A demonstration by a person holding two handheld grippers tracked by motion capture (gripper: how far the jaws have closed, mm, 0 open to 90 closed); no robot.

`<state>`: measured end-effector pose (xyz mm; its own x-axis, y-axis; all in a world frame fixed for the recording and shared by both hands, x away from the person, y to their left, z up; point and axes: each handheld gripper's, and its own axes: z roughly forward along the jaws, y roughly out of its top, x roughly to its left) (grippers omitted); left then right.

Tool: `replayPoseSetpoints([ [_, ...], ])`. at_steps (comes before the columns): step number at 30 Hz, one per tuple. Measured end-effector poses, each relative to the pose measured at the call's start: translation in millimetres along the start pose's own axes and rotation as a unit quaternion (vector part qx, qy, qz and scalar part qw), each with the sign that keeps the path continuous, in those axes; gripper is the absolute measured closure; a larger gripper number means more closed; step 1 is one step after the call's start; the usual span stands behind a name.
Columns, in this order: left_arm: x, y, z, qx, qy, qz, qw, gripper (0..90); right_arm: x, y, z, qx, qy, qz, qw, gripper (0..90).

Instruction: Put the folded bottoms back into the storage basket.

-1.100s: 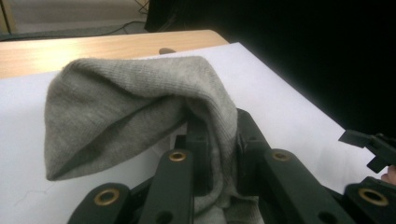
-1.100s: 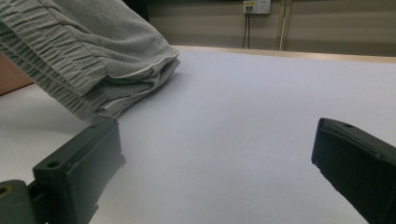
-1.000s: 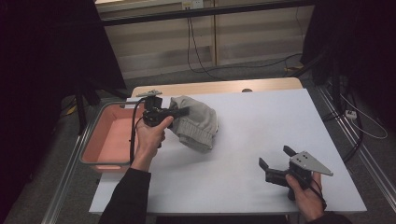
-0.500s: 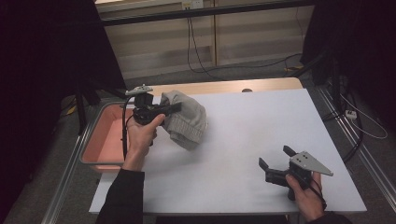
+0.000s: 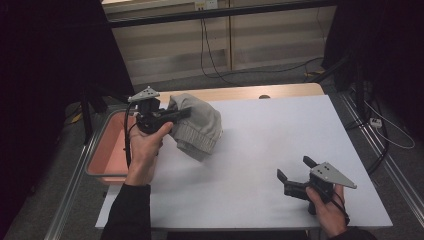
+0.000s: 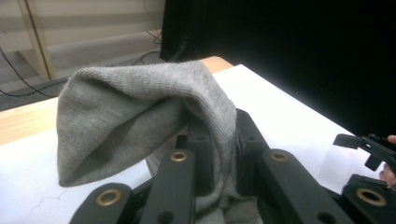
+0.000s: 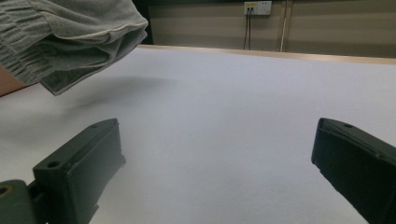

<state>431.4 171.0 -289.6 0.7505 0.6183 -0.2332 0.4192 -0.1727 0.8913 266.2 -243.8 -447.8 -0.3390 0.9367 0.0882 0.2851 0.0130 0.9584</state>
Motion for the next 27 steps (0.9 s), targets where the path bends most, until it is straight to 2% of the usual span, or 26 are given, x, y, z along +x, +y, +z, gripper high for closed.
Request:
replayPoseSetpoints([
  [8,-0.7,5.6,-15.7,-0.014,0.016,0.007,0.9997,80.5,0.2,0.0,0.1,0.001,0.0,0.0,1.0,1.7],
  [17,-3.7,11.1,-29.8,-0.03,0.018,0.009,0.9994,80.5,0.0,-0.1,0.0,0.001,0.0,-0.001,1.0,1.7],
  [27,-4.4,20.2,-50.3,-0.049,0.029,0.013,0.9983,80.5,-0.1,0.0,0.2,0.001,0.002,0.0,1.0,1.7],
])
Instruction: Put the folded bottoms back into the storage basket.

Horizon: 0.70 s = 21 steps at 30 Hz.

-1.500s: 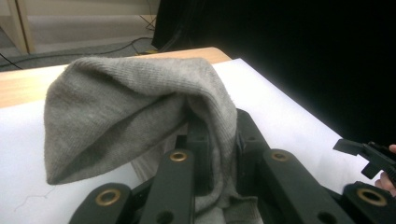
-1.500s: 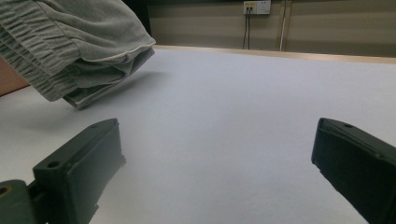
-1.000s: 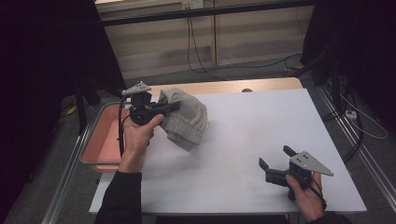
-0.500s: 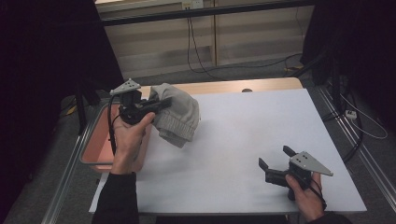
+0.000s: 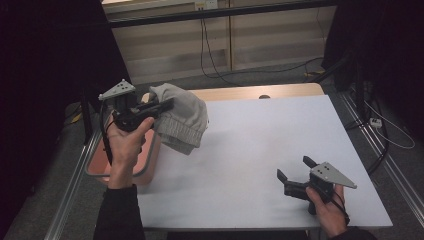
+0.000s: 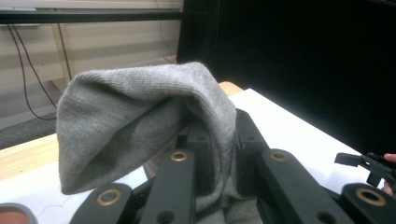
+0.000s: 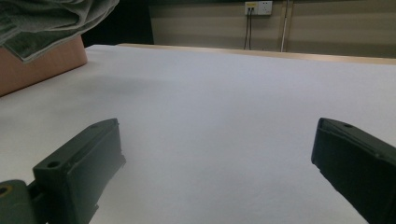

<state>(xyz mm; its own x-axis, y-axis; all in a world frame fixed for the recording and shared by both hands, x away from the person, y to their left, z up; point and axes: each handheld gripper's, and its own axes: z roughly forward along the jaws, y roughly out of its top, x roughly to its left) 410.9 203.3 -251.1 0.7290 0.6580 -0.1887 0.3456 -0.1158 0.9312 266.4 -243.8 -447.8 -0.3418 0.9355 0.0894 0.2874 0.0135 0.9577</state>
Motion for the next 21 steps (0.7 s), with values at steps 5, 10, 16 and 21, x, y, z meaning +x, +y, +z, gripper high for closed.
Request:
replayPoseSetpoints([
  [5,6.6,7.0,-7.3,-0.002,0.007,-0.006,1.0,80.5,0.4,0.1,0.2,-0.001,-0.001,-0.001,1.0,1.8],
  [10,11.0,12.9,-11.1,0.002,0.014,-0.008,0.9999,80.5,0.2,0.0,0.3,0.0,-0.001,-0.002,1.0,1.8],
  [16,13.0,20.1,-17.8,0.001,0.019,-0.005,0.9998,80.5,0.1,0.0,0.4,0.0,-0.002,-0.002,1.0,1.8],
  [21,14.0,29.2,-26.8,-0.001,0.02,-0.002,0.9998,80.5,0.1,0.1,0.5,0.0,-0.002,0.0,1.0,1.8],
])
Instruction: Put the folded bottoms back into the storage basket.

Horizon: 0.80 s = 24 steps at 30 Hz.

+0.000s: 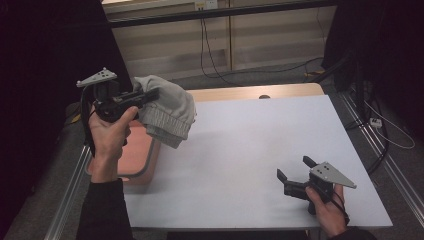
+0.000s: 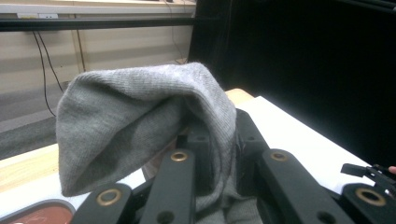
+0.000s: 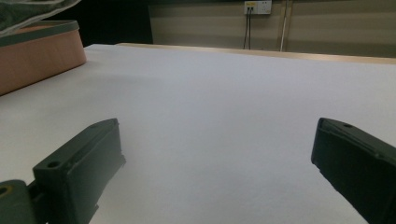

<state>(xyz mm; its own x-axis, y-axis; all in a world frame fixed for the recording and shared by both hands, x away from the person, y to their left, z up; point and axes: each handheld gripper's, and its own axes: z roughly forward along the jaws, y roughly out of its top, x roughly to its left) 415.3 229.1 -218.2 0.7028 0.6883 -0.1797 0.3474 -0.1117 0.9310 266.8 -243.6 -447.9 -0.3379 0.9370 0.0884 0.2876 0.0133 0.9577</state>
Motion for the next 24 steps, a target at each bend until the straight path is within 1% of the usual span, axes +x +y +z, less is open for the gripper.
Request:
replayPoseSetpoints([
  [1,0.0,0.0,0.0,0.0,0.0,0.0,1.0,80.5,0.0,0.0,0.0,0.0,0.0,0.0,1.0,1.8],
  [2,-1.6,2.0,-4.1,0.001,0.001,0.006,1.0,80.5,-0.2,0.0,-0.2,0.0,0.0,-0.001,1.0,1.7],
  [5,-2.7,3.4,-7.7,0.0,0.003,0.008,1.0,80.4,-0.2,0.0,-0.1,0.0,0.0,-0.001,1.0,1.8],
  [11,-0.2,6.3,-16.6,-0.002,0.015,0.009,0.9998,80.4,-0.1,0.0,-0.2,0.0,0.0,-0.001,1.0,1.8],
  [14,0.1,6.4,-25.8,-0.005,0.024,0.014,0.9996,80.5,0.1,0.0,0.2,0.0,-0.001,0.0,1.0,1.7],
  [15,0.1,6.4,-25.8,-0.005,0.024,0.014,0.9996,80.5,0.1,0.0,0.2,0.0,-0.001,0.0,1.0,1.7],
  [16,1.1,6.7,-30.1,-0.007,0.026,0.014,0.9995,80.4,0.1,0.0,0.3,0.0,-0.001,0.0,1.0,1.7],
  [20,4.2,4.9,-36.5,-0.011,0.03,0.012,0.9994,80.5,0.1,0.0,0.1,0.0,-0.001,-0.002,1.0,1.7],
  [24,8.5,2.8,-38.9,-0.009,0.034,0.009,0.9993,80.5,0.0,0.0,0.1,-0.001,-0.001,-0.002,1.0,1.7],
])
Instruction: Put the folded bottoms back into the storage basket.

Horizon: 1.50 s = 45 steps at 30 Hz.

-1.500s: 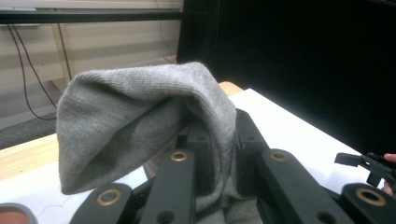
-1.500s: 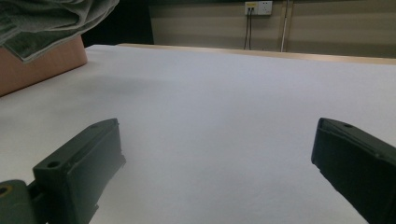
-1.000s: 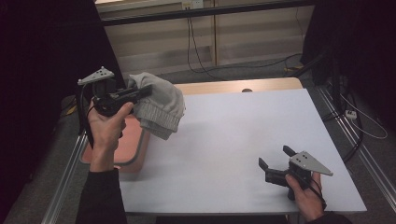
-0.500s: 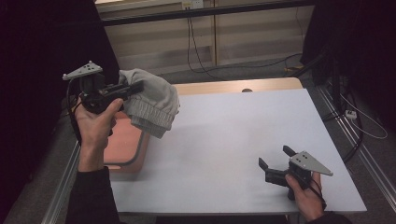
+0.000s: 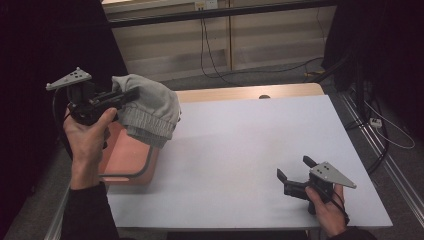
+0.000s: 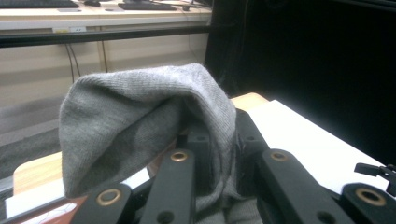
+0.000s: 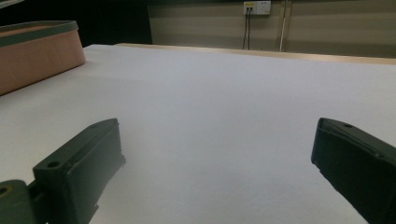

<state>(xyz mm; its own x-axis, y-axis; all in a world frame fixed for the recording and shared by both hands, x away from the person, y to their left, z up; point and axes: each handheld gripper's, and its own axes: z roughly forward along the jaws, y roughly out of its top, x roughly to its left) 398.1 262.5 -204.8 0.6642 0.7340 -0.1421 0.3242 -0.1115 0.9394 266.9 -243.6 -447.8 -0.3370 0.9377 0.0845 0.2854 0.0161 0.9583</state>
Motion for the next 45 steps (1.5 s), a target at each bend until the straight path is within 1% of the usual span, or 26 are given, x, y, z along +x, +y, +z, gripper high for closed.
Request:
replayPoseSetpoints([
  [6,9.8,-4.6,-7.5,0.003,0.011,-0.008,0.9999,80.5,0.1,0.0,0.3,0.0,0.0,0.001,1.0,1.8],
  [9,12.3,-6.2,-9.5,0.001,0.013,-0.011,0.9999,80.4,0.1,0.0,0.3,0.0,-0.001,0.001,1.0,1.8],
  [10,14.1,-6.7,-12.6,0.001,0.014,-0.013,0.9998,80.4,0.1,0.0,0.4,0.0,-0.001,0.001,1.0,1.8],
  [18,18.2,-10.8,-23.4,-0.004,0.019,-0.014,0.9997,80.4,0.1,0.0,0.5,0.0,-0.001,0.001,1.0,1.8],
  [24,25.3,-19.9,-28.8,-0.004,0.025,-0.023,0.9994,80.4,0.2,0.0,0.3,0.0,0.0,-0.004,1.0,1.7],
  [27,25.4,-25.7,-32.3,-0.008,0.027,-0.027,0.9992,80.4,0.4,0.0,0.4,0.0,0.0,-0.004,1.0,1.8],
  [28,26.0,-29.0,-33.3,-0.005,0.029,-0.028,0.9992,80.4,0.4,-0.1,0.4,0.0,0.001,-0.005,1.0,1.7],
  [30,26.6,-30.4,-33.6,-0.001,0.031,-0.028,0.9991,80.4,0.6,0.0,0.7,0.0,0.0,-0.003,1.0,1.8],
  [34,30.1,-35.7,-34.4,0.0,0.032,-0.032,0.999,80.4,0.6,0.0,0.8,0.0,0.0,-0.003,1.0,1.8],
  [36,32.0,-37.3,-36.0,0.002,0.034,-0.034,0.9988,80.4,0.4,-0.1,0.9,0.0,0.0,-0.002,1.0,1.8],
  [40,34.1,-39.0,-41.1,0.004,0.037,-0.033,0.9988,80.4,0.3,-0.1,1.0,0.0,0.0,-0.002,1.0,1.7],
  [44,39.7,-43.6,-45.6,0.007,0.045,-0.033,0.9984,80.4,0.7,-0.1,1.3,0.0,-0.001,-0.002,1.0,1.8],
  [45,42.4,-45.6,-46.1,0.007,0.044,-0.036,0.9984,80.4,0.7,-0.1,1.3,0.0,-0.001,-0.002,1.0,1.8],
])
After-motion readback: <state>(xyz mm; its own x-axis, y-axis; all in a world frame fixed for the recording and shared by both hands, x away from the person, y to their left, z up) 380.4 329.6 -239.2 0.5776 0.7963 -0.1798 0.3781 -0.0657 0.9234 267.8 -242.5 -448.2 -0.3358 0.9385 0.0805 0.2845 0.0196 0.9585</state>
